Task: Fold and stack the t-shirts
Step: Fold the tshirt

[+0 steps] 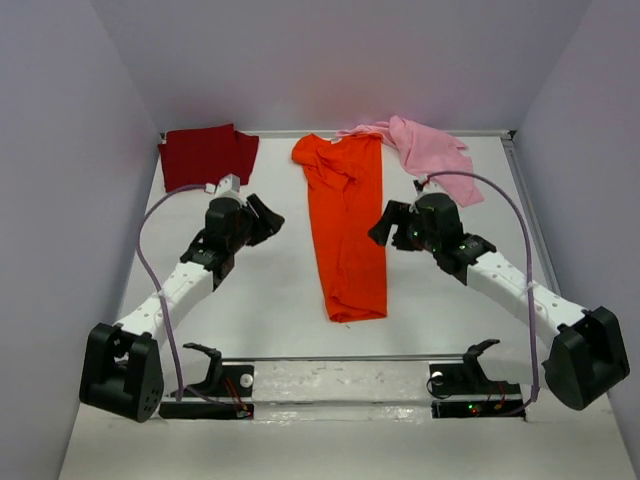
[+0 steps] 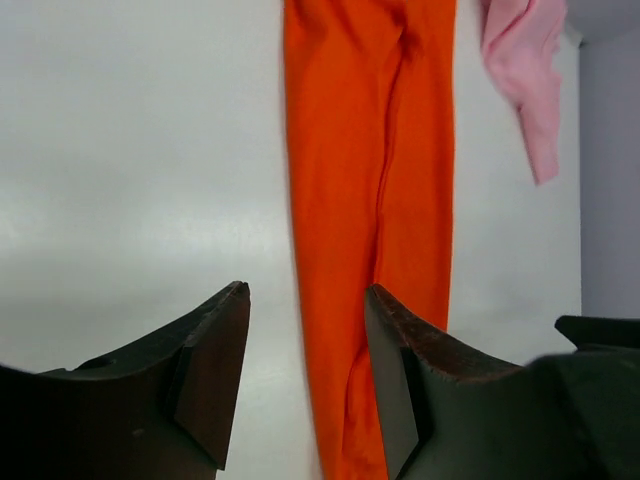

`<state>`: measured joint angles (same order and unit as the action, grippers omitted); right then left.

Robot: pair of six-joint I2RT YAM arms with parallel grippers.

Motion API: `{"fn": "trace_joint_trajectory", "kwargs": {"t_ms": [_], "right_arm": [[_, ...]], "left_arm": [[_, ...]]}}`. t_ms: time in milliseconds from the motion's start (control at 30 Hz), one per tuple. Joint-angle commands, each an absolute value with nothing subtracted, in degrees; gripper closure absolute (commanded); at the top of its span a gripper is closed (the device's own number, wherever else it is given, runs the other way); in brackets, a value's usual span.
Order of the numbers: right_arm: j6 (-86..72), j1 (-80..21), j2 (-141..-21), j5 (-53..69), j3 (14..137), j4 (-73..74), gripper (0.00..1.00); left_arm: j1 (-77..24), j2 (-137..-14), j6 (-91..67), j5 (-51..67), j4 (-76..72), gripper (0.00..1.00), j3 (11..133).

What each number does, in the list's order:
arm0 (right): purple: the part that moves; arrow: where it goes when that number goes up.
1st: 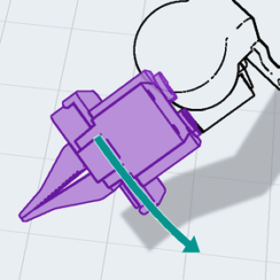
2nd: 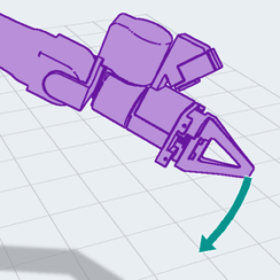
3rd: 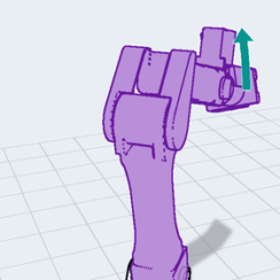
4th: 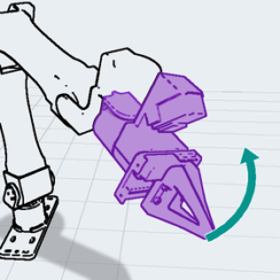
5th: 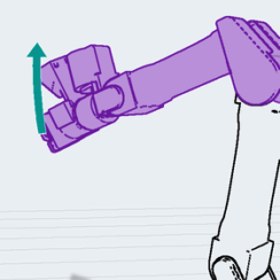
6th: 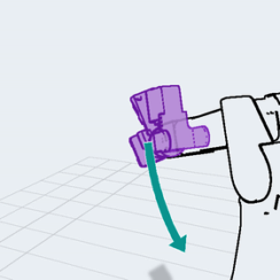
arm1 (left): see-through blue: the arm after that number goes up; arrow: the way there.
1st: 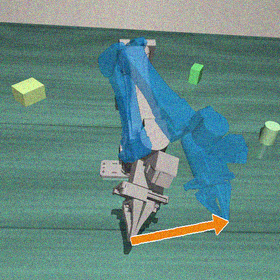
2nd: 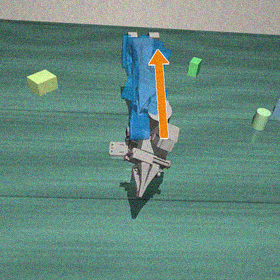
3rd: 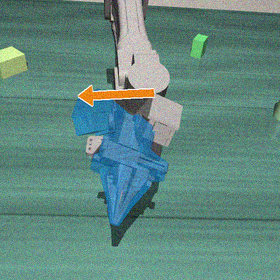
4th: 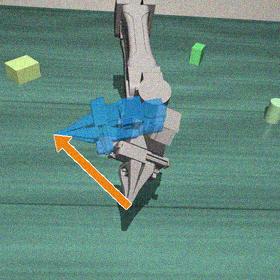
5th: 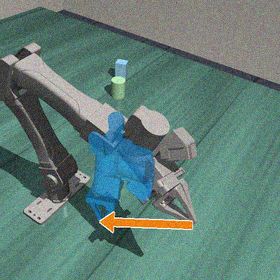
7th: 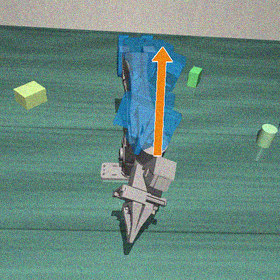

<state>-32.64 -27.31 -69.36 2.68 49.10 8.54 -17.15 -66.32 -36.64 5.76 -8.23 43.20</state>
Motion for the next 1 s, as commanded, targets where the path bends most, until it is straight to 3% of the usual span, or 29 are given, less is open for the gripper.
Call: {"fn": "trace_joint_trajectory", "kwargs": {"t_ms": [0,133,367,967], "right_arm": [[-34.8,-29.6,-64.5,-6.9,40.9,17.5,0.19],[-39.7,-30.1,-56.6,-7.2,35.8,21.3,0.20],[-45.2,-35.9,-56.2,-7.7,29.7,22.5,0.21],[-48.9,-41.3,-70.1,-5.5,28.1,12.2,0.22]], "left_arm": [[-21.6,-64.0,-45.6,13.5,-17.9,0.42,31.8],[-27.4,-64.4,-46.7,10.6,-20.7,0.41,26.7],[-37.9,-65.0,-49.7,7.0,-23.3,0.41,20.8],[-47.9,-77.2,-55.3,6.6,-31.6,0.41,17.4]]}}
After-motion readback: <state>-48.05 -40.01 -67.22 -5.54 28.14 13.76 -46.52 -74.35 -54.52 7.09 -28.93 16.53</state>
